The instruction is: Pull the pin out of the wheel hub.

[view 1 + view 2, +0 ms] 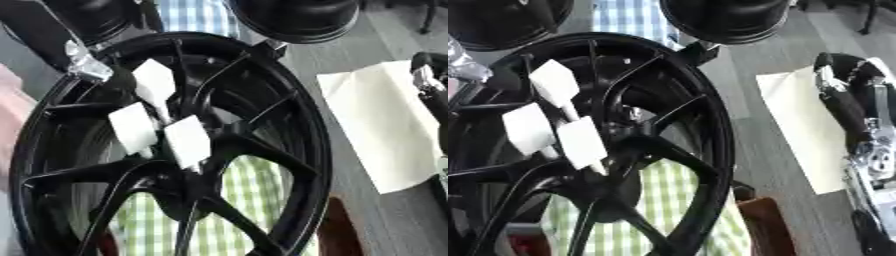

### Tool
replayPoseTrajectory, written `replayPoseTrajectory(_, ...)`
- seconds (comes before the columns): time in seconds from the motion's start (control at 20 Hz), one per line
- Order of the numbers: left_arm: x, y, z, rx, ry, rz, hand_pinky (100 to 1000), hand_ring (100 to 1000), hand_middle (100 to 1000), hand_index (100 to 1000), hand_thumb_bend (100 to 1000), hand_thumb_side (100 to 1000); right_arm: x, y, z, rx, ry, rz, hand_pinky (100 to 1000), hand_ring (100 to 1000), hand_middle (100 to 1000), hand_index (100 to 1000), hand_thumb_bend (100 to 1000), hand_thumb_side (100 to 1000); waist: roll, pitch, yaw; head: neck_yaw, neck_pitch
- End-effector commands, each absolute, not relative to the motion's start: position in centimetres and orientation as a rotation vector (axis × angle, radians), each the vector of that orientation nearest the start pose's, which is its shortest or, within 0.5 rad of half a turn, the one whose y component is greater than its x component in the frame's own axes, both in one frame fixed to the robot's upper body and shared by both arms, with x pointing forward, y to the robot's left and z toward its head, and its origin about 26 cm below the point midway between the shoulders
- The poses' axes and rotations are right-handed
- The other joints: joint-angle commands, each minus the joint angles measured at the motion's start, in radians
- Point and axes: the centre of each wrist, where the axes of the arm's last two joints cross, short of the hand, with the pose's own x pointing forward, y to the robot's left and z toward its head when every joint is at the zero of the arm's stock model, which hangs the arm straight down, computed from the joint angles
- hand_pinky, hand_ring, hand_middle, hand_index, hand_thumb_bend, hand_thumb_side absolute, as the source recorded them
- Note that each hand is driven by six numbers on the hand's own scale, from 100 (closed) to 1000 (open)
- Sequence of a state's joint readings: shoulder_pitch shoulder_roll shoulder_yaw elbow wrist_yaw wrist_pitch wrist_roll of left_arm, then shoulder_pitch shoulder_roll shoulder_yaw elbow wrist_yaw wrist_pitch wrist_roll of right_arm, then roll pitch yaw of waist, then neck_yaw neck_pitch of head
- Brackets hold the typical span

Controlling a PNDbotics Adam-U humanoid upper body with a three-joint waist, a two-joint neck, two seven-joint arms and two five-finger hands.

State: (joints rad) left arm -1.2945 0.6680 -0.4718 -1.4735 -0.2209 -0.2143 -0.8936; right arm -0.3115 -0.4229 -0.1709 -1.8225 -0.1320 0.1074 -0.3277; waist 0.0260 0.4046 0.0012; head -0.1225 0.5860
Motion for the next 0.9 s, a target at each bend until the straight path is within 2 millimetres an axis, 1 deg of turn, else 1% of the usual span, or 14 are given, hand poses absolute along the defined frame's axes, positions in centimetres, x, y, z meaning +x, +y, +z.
replayPoseTrajectory(0.05,37.8,16.4,41.8,-0.602,2.006,2.682,797,741,725,817,483,571,31.8,-33.1,20.4,-0.467,-2.116,-0.137,812,767,595,701,241,429,-0.002,-0.017,-0.004,0.004,-0.014)
replayPoseTrajectory(0.35,38.1,16.0,41.2,-0.573,1.994,2.703,796,740,723,815,487,570,31.9,-33.0,20.4,-0.464,-2.118,-0.142,812,767,595,701,239,432,-0.001,-0.008,-0.008,0.004,-0.011)
replayPoseTrajectory(0.5,38.3,16.1,40.9,-0.576,1.988,2.717,796,739,722,814,478,544,32.0,-33.0,20.4,-0.462,-2.119,-0.144,812,767,595,701,252,427,0.0,-0.006,-0.009,0.003,-0.013)
replayPoseTrajectory(0.75,38.7,16.5,40.5,-0.601,1.973,2.734,798,741,722,814,461,427,31.9,-33.1,20.3,-0.462,-2.116,-0.151,811,766,589,699,279,415,0.001,-0.004,-0.011,0.004,-0.018)
replayPoseTrajectory(0.9,39.0,16.8,40.2,-0.621,1.962,2.744,800,743,724,816,455,379,32.0,-33.0,20.3,-0.459,-2.115,-0.153,811,766,589,699,278,417,0.002,-0.003,-0.012,0.005,-0.022)
